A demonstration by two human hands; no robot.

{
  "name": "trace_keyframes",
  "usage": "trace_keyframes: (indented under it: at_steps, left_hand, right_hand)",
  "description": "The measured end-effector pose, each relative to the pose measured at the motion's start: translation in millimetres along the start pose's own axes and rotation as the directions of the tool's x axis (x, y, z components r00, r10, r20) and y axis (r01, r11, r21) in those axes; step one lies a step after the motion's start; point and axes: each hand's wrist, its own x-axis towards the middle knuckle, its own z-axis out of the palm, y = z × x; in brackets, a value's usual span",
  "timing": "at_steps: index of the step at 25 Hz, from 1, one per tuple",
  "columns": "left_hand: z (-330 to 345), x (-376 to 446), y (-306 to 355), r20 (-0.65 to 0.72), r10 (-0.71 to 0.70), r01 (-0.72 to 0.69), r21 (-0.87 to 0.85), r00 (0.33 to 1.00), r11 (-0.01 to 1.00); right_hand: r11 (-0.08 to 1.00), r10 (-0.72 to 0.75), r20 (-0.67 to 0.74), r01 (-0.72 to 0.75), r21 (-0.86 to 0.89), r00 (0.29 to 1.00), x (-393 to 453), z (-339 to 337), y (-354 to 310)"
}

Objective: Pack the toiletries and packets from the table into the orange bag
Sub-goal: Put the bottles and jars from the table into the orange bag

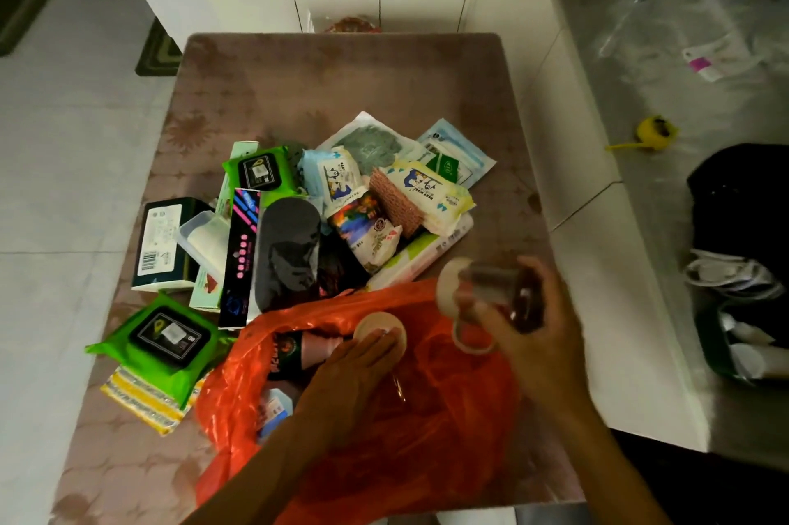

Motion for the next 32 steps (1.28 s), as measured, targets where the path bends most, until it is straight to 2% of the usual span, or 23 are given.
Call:
trace_keyframes:
  at_steps: [1, 2, 4, 5, 9, 11, 13, 15, 16, 17, 19, 20, 21, 23, 25, 29, 30, 32]
  left_hand:
    - [-0.8, -0.1, -1.3, -0.012, 0.009, -0.01, -0.026, 1.0, 1.0]
    - [-1.6, 0.0, -1.6, -0.024, 0.019, -0.02, -0.042, 1.0, 0.999]
    - [-2.1, -2.3, 1.4, -0.025, 0.019, -0.02, -0.032, 0.999, 0.999]
    - [-3.6, -3.6, 2.6, -0.022, 0.012, -0.013, -0.022, 1.0, 1.0]
    - [-7.1, -1.9, 9.3, -0.09, -0.045, 0.035, -0.102, 0.995, 0.994]
    - [-16.9, 4.9, 26.5, -0.07, -0.096, 0.088, -0.11, 0.993, 0.99]
    - [-27.2, 15.0, 40.6, -0.002, -0.075, 0.075, -0.003, 0.997, 0.997]
    - [-31.2, 23.0, 52.8, 0.092, -0.025, 0.019, 0.068, 0.995, 0.997]
    - [-29.8, 24.8, 55.5, 0.128, -0.034, 0.024, 0.078, 0.991, 0.997]
    - [-27.0, 25.2, 56.5, 0.141, -0.046, 0.033, 0.092, 0.989, 0.995]
    - [-23.0, 22.9, 58.9, 0.141, -0.072, 0.055, 0.124, 0.987, 0.991]
    - [-20.9, 21.7, 60.0, 0.141, -0.084, 0.065, 0.135, 0.986, 0.989]
    - [-22.5, 20.5, 61.6, 0.111, -0.085, 0.071, 0.127, 0.99, 0.989]
    - [-28.0, 24.2, 64.6, 0.034, -0.043, 0.038, 0.13, 0.998, 0.991]
    - [-25.2, 37.7, 66.6, -0.084, 0.0, 0.013, 0.153, 0.996, 0.988]
    - [-27.5, 69.1, 75.1, -0.176, -0.157, 0.129, -0.159, 0.972, 0.979]
    - [-28.5, 72.2, 75.3, -0.189, -0.205, 0.155, -0.249, 0.96, 0.956]
    - [-30.8, 70.8, 69.5, -0.206, -0.269, 0.183, -0.359, 0.941, 0.915]
  right_hand:
    - [1.0, 0.026, 0.121, -0.027, 0.006, 0.992, -20.8, 9.9, 10.7]
    - [0.996, 0.065, 0.181, -0.053, -0.073, 0.981, -33.5, 20.4, 24.9]
    - [0.957, 0.117, 0.209, -0.054, -0.284, 0.971, -36.7, 37.9, 51.8]
    - [0.945, 0.123, 0.222, -0.045, -0.324, 0.967, -32.9, 44.2, 57.5]
    - [0.838, 0.054, 0.319, 0.131, -0.53, 0.946, -25.6, 75.5, 66.9]
    - [0.817, 0.023, 0.383, 0.203, -0.539, 0.923, -23.0, 87.1, 67.3]
    - [0.884, 0.017, 0.411, 0.178, -0.432, 0.912, -20.7, 83.4, 63.6]
    - [0.918, 0.031, 0.36, 0.116, -0.379, 0.933, -24.4, 65.6, 73.3]
    - [0.881, 0.018, 0.344, 0.148, -0.45, 0.939, -28.0, 55.3, 84.7]
    - [0.858, 0.082, 0.361, 0.119, -0.5, 0.929, -33.8, 45.9, 91.9]
    - [0.787, 0.23, 0.48, 0.128, -0.603, 0.847, -48.1, 32.6, 119.6]
    - [0.71, 0.256, 0.458, 0.156, -0.687, 0.851, -53.1, 30.0, 134.9]
    - [0.646, 0.278, 0.382, 0.123, -0.753, 0.881, -53.5, 28.1, 139.6]
    - [0.605, 0.283, 0.27, 0.047, -0.795, 0.92, -46.5, 23.8, 144.1]
    - [0.578, 0.167, 0.323, 0.173, -0.798, 0.931, -38.2, 17.1, 135.5]
    - [0.729, 0.19, 0.306, 0.075, -0.681, 0.933, -36.9, 12.2, 114.8]
    - [0.783, 0.195, 0.267, 0.014, -0.622, 0.944, -39.4, 11.5, 116.0]
    - [0.866, 0.311, 0.101, -0.239, -0.439, 0.945, -45.0, 7.1, 116.8]
